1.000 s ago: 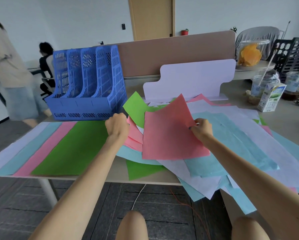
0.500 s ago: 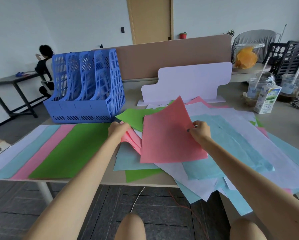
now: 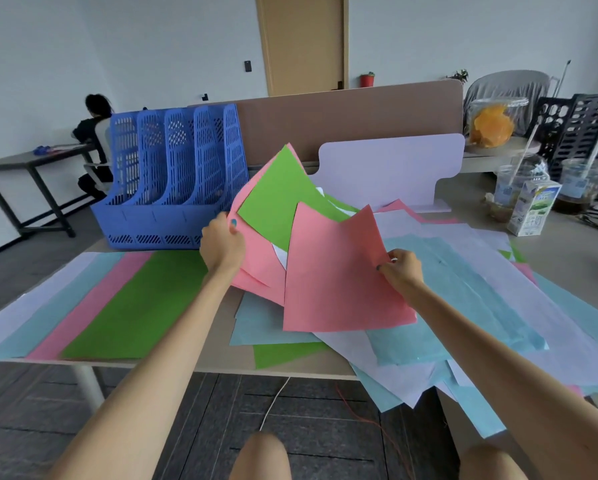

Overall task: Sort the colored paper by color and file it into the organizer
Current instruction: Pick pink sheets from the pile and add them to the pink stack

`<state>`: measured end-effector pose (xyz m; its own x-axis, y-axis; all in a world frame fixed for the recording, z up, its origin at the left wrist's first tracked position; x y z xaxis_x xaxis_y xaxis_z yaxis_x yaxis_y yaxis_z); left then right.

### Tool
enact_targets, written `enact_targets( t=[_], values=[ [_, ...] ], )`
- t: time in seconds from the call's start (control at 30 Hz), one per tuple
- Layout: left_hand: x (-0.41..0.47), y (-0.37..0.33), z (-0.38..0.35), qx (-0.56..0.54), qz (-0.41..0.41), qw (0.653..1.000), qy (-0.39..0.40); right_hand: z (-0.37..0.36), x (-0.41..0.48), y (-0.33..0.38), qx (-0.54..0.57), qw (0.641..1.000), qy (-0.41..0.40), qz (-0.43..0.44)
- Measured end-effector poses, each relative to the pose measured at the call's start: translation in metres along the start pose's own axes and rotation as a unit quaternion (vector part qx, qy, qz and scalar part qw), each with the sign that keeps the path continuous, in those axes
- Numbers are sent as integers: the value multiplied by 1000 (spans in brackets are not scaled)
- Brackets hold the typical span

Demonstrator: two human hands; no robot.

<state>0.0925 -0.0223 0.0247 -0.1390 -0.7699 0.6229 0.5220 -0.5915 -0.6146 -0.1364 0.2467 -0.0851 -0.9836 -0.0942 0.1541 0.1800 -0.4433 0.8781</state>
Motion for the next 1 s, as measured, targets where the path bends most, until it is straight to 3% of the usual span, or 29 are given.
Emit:
enact_targets(
  t=[0.43,0.77,1.0],
  values=[
    [46,-41,76,-62,-68,978,-188,-4,6,7,-16,1000,11,-9],
    [85,-94,108,-66,-117,964,-229,-5,15,18,5,999,26,-21],
    [82,-110,89,-87,-94,972,-197,-9,23,18,-10,997,71,9]
  ],
)
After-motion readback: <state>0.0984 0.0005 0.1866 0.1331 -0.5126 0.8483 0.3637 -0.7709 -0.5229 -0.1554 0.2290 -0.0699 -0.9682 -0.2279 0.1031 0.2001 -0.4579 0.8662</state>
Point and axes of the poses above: each hand's wrist, its own x-axis towards the middle knuckle, its own z-axis out of the back of the hand, y = z × x, the point moved 8 cm from there along x, towards the middle knuckle, and after that the axes turned 13 degrees about -y, right-handed, at the moved point
